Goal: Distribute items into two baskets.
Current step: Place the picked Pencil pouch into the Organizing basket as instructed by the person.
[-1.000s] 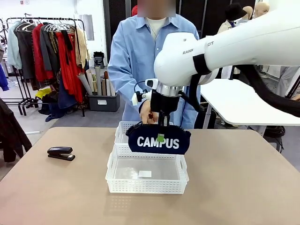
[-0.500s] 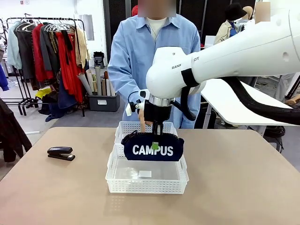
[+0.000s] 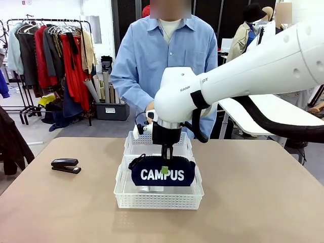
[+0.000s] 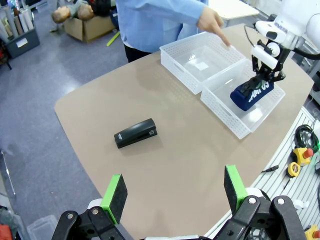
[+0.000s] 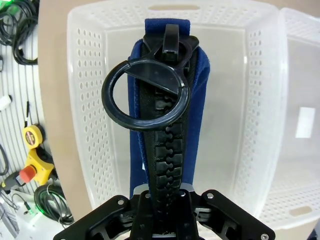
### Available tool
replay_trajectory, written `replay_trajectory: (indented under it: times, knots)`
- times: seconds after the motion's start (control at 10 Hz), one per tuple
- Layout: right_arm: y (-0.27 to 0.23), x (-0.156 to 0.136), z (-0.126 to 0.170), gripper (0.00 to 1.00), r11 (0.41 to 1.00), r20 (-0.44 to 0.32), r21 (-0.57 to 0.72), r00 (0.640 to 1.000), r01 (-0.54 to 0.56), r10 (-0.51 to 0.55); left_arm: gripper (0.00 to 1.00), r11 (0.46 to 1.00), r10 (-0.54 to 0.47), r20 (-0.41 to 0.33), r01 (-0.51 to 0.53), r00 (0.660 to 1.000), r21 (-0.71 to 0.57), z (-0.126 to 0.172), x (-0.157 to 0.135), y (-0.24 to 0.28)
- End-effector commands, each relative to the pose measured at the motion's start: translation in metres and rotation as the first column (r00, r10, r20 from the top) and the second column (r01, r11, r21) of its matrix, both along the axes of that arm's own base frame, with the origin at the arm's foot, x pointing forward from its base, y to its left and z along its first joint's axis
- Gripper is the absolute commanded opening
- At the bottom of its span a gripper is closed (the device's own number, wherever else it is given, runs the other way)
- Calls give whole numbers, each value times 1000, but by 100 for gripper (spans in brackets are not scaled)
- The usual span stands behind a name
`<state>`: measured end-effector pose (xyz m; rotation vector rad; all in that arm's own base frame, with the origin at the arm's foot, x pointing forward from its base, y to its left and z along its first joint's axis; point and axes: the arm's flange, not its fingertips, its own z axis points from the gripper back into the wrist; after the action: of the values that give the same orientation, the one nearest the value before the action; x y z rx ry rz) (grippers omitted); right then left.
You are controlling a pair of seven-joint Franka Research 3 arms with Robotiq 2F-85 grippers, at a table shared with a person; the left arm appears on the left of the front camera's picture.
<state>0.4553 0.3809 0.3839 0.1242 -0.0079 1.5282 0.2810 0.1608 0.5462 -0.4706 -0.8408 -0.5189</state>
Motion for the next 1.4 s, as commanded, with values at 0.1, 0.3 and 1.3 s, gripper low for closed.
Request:
replay_trajectory:
  times: [0.1, 0.3, 1.3]
  knots:
    - [-1, -4, -19, 0, 1000, -6, 4, 1000, 3, -3, 100, 1000, -15, 14, 16, 1000, -4, 0, 0, 0]
    - [-1, -5, -29, 0, 1000, -12, 14, 1000, 1, -1, 100, 1000, -15, 14, 16, 1000, -4, 0, 0, 0]
    - [-4, -2, -22, 100, 999, -1, 14, 1000, -30, 30, 100, 1000, -15, 14, 16, 1000, -4, 0, 0, 0]
